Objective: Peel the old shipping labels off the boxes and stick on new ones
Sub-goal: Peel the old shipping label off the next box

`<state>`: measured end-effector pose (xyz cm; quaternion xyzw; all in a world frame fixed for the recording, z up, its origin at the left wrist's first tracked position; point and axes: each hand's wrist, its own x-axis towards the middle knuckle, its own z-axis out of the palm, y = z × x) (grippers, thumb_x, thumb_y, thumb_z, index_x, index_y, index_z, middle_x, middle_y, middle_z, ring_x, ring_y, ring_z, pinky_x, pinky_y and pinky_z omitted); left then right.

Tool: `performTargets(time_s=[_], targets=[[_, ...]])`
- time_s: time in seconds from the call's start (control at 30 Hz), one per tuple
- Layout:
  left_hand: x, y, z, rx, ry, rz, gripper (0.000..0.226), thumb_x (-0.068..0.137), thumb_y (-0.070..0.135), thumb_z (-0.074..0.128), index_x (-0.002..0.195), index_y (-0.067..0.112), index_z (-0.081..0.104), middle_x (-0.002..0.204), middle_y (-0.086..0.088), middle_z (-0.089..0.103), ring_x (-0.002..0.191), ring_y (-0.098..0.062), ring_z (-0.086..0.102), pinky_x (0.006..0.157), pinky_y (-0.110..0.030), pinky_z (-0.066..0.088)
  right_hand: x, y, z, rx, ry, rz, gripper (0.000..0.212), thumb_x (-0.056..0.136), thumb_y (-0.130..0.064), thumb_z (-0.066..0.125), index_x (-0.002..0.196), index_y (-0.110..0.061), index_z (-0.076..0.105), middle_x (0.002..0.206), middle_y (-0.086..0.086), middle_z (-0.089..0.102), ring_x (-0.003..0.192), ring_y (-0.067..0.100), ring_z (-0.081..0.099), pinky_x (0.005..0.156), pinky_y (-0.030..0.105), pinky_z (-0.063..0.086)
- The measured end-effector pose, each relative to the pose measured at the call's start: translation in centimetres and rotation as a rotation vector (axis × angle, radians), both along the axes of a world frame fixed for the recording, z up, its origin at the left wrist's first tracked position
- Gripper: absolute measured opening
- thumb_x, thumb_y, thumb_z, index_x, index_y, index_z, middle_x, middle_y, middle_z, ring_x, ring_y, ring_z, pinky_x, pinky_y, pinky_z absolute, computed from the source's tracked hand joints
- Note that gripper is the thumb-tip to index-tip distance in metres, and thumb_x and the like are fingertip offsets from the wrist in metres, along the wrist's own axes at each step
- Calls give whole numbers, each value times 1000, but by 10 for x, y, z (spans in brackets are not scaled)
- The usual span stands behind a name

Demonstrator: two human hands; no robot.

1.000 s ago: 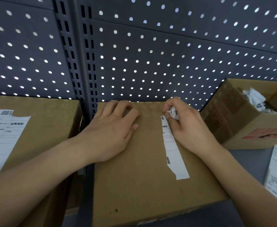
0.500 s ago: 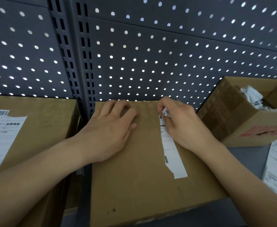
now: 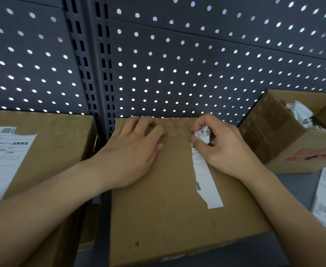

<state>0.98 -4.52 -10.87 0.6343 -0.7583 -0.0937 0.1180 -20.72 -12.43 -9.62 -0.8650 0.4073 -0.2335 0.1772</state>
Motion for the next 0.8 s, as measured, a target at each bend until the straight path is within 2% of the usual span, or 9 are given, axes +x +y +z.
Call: performTargets(time_s=[0.07, 0.2, 0.37, 0.43, 0.5, 0.57, 0.67, 0.8], targets=[[0, 0, 0, 5, 6, 0, 44, 99, 45, 20, 138, 32, 34, 148, 7, 22, 137, -16, 14, 119, -39, 16, -1, -1, 1, -6, 21, 0, 17, 90, -21, 68, 93, -27, 52, 89, -6, 65, 66, 8, 52, 60, 23, 41], [0, 0, 0, 12, 3, 0, 47, 96, 46, 17, 138, 32, 34, 147, 8, 22, 137, -16, 14, 118, -40, 17, 4, -6, 6, -3, 98, -25, 17, 92, -20, 67, 92, -29, 52, 81, -13, 58, 80, 0, 52, 63, 13, 39], [0, 0, 0, 17, 6, 3, 46, 97, 46, 19, 139, 33, 33, 147, 8, 23, 137, -17, 15, 118, -41, 19, 12, -10, 9, -40, 181, -6, 22, 93, -7, 61, 93, -26, 49, 82, -12, 55, 78, -3, 50, 63, 13, 40], [1, 0, 0, 13, 7, 1, 44, 98, 45, 21, 139, 33, 33, 147, 7, 24, 137, -17, 15, 118, -42, 20, 15, -9, 7, -84, 247, 1, 29, 91, 1, 55, 95, -26, 46, 87, -9, 55, 80, 4, 49, 70, 27, 49], [1, 0, 0, 12, 5, 1, 44, 99, 45, 22, 139, 32, 33, 148, 7, 24, 137, -18, 15, 118, -42, 19, 17, -7, 5, -137, 317, 4, 36, 86, 7, 53, 97, -26, 42, 91, -5, 54, 82, 17, 49, 70, 42, 52], [0, 0, 0, 14, 2, 2, 43, 100, 44, 23, 140, 32, 33, 149, 6, 23, 138, -18, 14, 118, -42, 19, 17, -7, 4, -158, 356, 22, 38, 84, 9, 52, 99, -24, 41, 92, -2, 53, 82, 24, 49, 68, 44, 51], [0, 0, 1, 11, 7, 3, 41, 101, 43, 25, 140, 32, 33, 148, 6, 23, 138, -18, 14, 118, -42, 18, 14, -6, 5, -159, 341, 50, 30, 90, 5, 51, 103, -20, 42, 94, -1, 56, 85, 24, 52, 69, 44, 51], [0, 0, 1, 7, 14, 2, 42, 100, 44, 23, 139, 32, 33, 147, 7, 23, 137, -17, 15, 118, -40, 17, 9, -6, 4, -119, 246, 67, 14, 100, -12, 49, 105, -22, 41, 93, -3, 56, 83, 17, 52, 68, 39, 48]])
